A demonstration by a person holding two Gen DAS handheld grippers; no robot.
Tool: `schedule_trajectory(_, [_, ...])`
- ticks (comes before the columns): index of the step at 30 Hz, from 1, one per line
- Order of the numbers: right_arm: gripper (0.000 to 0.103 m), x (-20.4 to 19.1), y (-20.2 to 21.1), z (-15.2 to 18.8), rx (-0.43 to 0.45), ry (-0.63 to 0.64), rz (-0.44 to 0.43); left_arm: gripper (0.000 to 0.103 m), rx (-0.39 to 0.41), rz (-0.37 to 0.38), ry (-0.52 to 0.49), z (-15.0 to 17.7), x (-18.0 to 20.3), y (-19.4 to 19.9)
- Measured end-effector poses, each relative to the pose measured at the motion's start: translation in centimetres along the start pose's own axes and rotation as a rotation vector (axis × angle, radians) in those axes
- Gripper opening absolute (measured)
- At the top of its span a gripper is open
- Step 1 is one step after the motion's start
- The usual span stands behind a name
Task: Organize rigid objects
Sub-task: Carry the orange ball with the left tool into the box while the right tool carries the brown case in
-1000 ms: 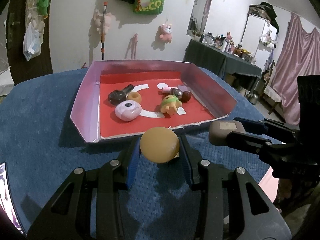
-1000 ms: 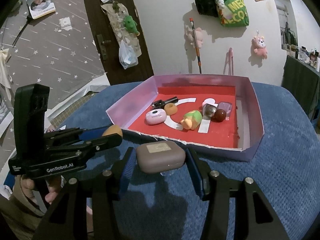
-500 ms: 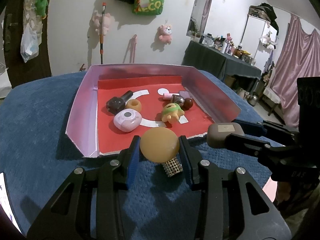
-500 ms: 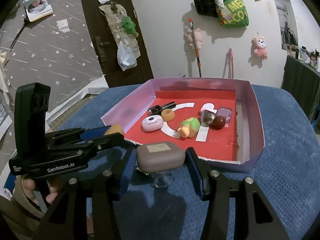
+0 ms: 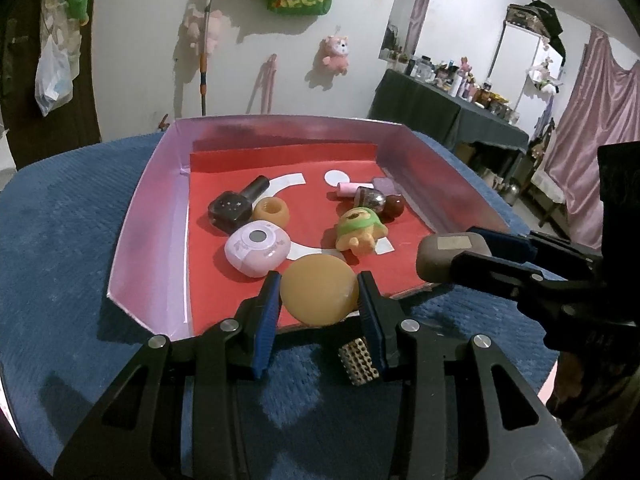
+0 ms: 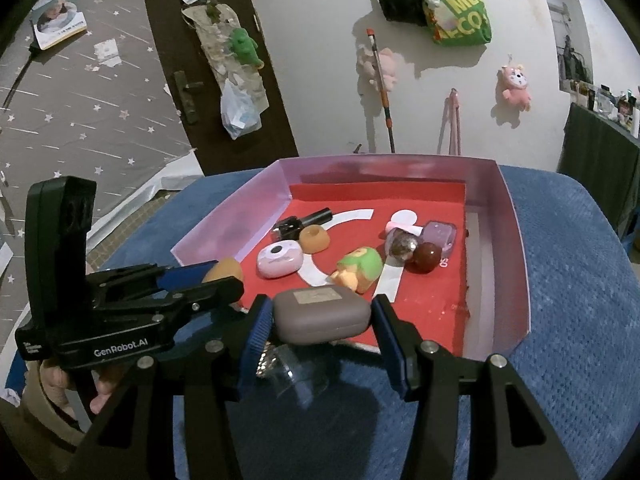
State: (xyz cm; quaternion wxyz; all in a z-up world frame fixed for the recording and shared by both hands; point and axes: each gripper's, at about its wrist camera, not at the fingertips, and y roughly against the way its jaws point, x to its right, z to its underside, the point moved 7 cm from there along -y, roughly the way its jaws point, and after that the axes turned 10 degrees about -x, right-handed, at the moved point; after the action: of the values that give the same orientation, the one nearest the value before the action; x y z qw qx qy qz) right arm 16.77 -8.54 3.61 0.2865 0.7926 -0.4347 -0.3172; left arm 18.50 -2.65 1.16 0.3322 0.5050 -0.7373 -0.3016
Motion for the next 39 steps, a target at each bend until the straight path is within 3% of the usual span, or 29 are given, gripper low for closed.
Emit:
schedule_trajectory(20, [0.054,3.8,-5.5,-0.7,-0.138,-0.052,0.120,0.036,-0.142,-0.030,0.066,0.0,-2.6,-4.6])
schedule_trajectory(39, [0.054,3.6,-6.0,-1.6,-0.140,-0.030,0.141,0.036,-0.153,-0.027,0.102,-1.5,-3.6,-6.0])
